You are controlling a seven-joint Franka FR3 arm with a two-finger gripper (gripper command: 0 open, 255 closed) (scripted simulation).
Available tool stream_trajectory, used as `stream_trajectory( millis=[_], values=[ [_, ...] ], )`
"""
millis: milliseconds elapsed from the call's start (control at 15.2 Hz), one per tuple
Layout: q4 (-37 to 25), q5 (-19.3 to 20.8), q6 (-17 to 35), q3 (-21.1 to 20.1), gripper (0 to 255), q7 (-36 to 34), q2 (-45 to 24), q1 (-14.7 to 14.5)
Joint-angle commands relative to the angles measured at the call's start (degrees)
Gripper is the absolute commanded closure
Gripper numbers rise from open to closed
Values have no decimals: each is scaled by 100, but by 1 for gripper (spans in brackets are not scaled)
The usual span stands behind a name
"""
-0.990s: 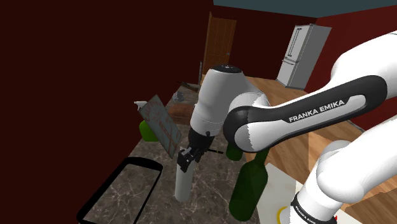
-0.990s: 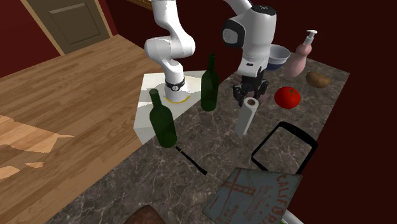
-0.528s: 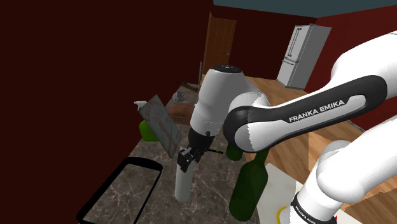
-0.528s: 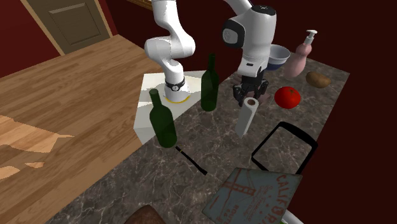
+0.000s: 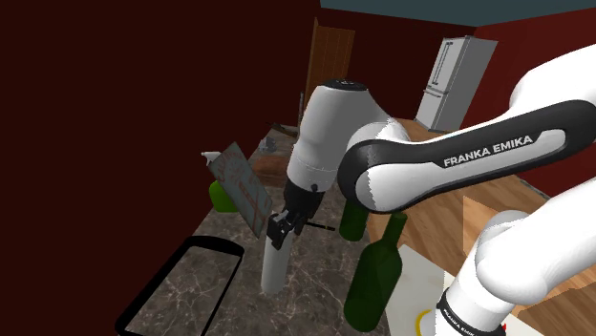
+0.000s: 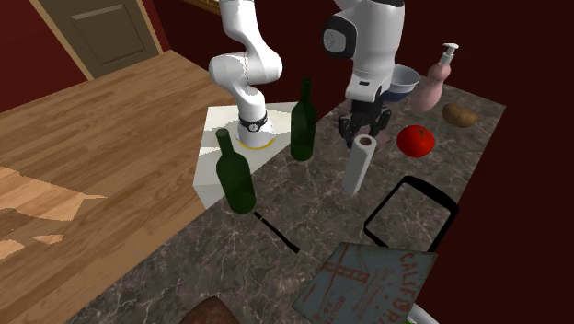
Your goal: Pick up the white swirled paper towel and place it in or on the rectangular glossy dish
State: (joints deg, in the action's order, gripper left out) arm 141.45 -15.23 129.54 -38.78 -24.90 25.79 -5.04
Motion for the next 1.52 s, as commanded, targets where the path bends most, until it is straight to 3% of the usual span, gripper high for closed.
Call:
stream_trajectory(
  millis=[0, 1056, 1452],
  values=[
    [-107, -5, -184, 55, 255, 15, 78, -16],
    [-1086, 82, -1482, 418, 255, 87, 401, -16],
    [-2705, 857, -1737, -266, 255, -596, -1037, 491]
  ],
)
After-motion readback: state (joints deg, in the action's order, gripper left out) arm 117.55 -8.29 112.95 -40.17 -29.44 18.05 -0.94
